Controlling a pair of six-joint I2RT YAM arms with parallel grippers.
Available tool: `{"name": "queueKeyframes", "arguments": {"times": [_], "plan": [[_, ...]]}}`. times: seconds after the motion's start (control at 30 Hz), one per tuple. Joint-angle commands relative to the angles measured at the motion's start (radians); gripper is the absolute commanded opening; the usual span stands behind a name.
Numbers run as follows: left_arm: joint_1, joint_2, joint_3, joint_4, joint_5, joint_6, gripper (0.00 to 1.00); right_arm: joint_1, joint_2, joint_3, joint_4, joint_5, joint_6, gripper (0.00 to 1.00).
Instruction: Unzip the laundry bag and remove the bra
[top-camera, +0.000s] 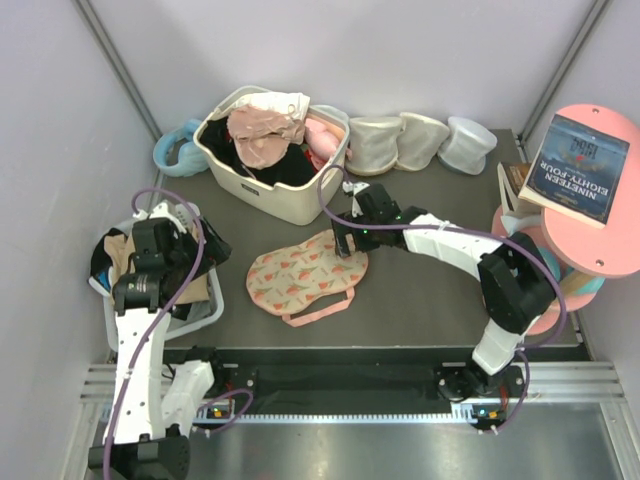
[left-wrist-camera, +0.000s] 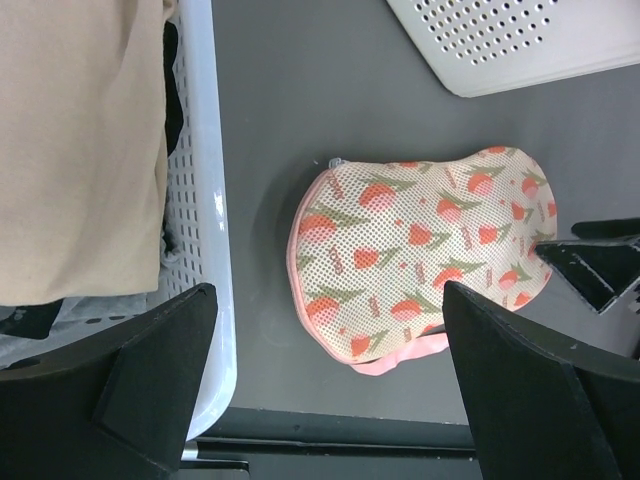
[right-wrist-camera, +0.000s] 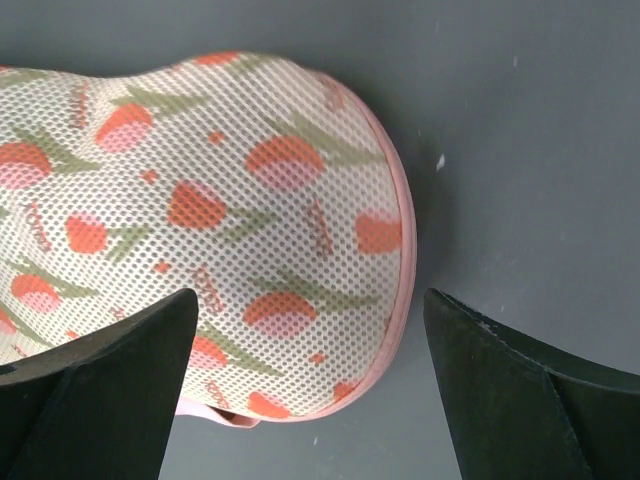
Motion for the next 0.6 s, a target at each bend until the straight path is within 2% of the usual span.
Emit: {"name": "queueKeyframes", "arguments": {"times": [0.0, 0.27, 0.37, 0.4, 0.47, 0.53, 0.57], "plan": [[-0.005, -0.033, -0.004, -0.010, 0.003, -0.011, 0.99, 0.001, -0.016, -0.030, -0.051, -0.018, 0.122, 0.93], [-0.003, -0.048, -0.008, -0.013, -0.013, -0.020, 0.99, -0.041, -0.128, -0.243, 0.070, -0.085, 0.324, 0.93], [-0.003, -0.051, -0.007, -0.015, -0.013, -0.020, 0.99, -0.062, -0.123, -0.286, 0.139, -0.142, 0.364, 0.87], [-0.003, -0.051, -0.008, -0.016, -0.014, -0.020, 0.99, -0.071, -0.122, -0.296, 0.188, -0.159, 0.372, 0.76], [-0.005, -0.053, -0.011, -0.013, -0.014, -0.023, 0.99, -0.084, -0.114, -0.314, 0.233, -0.200, 0.398, 0.62], [-0.003, -0.051, -0.011, -0.010, -0.016, -0.025, 0.99, -0.099, -0.094, -0.301, 0.254, -0.216, 0.397, 0.53], [-0.005, -0.050, -0.007, -0.009, -0.017, -0.023, 0.99, -0.104, -0.088, -0.287, 0.244, -0.213, 0.386, 0.38]]}}
